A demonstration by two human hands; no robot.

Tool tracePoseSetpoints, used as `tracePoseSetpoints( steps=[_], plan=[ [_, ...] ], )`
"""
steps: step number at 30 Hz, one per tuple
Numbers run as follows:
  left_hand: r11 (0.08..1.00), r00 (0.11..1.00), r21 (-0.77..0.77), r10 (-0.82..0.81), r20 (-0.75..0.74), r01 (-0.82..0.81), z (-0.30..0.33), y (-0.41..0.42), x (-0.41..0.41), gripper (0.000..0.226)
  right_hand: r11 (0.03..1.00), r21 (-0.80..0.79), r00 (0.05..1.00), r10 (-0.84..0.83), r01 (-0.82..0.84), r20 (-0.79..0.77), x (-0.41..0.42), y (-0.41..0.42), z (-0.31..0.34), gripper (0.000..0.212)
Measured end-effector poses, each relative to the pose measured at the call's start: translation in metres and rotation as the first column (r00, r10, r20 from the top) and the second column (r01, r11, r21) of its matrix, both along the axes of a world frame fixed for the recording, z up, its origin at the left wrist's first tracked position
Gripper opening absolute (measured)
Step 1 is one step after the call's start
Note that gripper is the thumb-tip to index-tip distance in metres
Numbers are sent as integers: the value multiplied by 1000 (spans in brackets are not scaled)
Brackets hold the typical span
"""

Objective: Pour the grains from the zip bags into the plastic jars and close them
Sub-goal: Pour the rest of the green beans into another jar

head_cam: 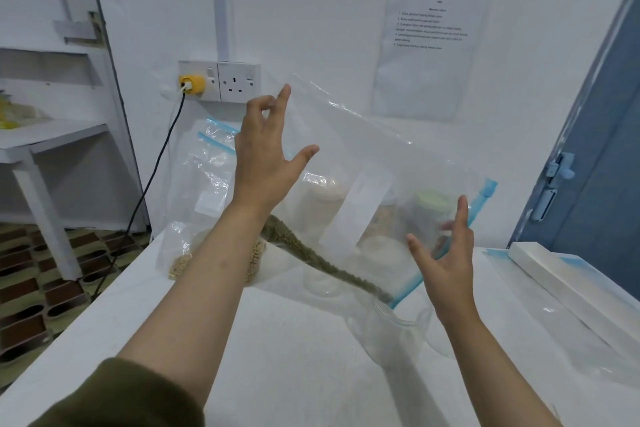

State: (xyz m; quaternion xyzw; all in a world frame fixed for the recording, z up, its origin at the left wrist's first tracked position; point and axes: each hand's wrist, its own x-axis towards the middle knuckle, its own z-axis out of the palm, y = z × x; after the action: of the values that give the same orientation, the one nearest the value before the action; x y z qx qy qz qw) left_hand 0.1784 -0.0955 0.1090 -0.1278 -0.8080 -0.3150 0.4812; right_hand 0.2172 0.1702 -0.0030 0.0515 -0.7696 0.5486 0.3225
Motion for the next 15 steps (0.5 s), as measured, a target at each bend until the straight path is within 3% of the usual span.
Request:
tracePoseSetpoints(
  steps=[15],
  plan=[
    [998, 999, -49, 25, -33, -26, 5, 11, -7, 85, 998, -47, 999, 45, -46, -18, 2, -4, -4, 93]
  ],
)
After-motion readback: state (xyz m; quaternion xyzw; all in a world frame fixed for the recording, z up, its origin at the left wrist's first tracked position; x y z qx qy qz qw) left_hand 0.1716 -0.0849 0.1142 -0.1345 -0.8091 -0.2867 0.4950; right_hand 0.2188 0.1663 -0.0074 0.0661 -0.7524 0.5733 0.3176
